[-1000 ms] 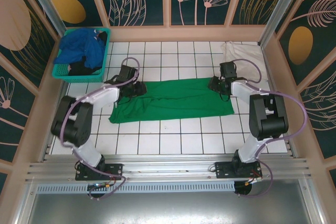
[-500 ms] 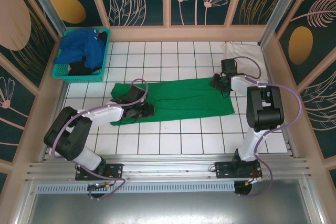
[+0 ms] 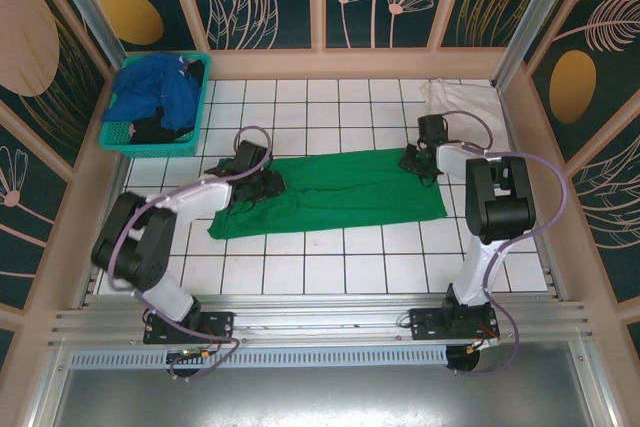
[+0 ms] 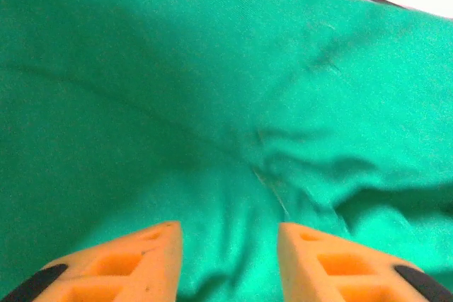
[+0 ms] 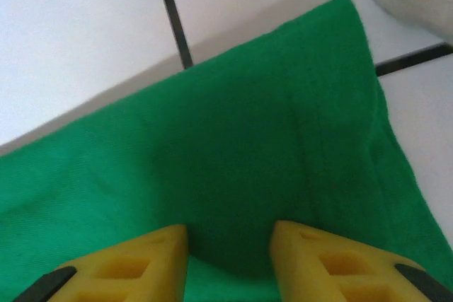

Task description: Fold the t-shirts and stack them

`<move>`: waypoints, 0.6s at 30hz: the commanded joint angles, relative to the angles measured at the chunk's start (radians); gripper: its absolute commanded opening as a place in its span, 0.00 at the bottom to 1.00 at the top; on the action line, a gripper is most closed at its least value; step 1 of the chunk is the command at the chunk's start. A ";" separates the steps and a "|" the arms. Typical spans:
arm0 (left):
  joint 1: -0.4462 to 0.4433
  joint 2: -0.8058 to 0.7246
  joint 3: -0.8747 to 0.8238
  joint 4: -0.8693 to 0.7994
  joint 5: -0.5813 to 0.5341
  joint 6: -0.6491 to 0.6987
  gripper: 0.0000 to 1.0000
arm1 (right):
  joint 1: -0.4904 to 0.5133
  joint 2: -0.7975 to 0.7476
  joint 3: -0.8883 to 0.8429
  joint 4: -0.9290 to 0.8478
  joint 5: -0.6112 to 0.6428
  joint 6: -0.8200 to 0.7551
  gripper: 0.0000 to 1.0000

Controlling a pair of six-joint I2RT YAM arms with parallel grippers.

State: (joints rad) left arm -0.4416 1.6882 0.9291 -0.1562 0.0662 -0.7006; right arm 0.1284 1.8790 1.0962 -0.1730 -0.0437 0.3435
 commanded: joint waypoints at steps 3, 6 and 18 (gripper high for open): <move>0.015 0.167 0.066 -0.013 -0.033 0.021 0.44 | 0.018 -0.043 -0.102 -0.055 0.024 0.061 0.38; 0.020 0.301 0.148 -0.017 -0.039 0.038 0.43 | 0.054 -0.100 -0.184 -0.082 0.033 0.117 0.38; 0.029 0.939 1.255 -0.307 0.031 0.229 0.53 | 0.483 -0.493 -0.459 -0.326 0.143 0.488 0.40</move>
State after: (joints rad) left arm -0.4183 2.4783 1.9896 -0.2806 0.0383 -0.5400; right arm 0.5034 1.4517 0.6758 -0.3141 0.0650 0.6708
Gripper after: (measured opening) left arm 0.523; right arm 0.402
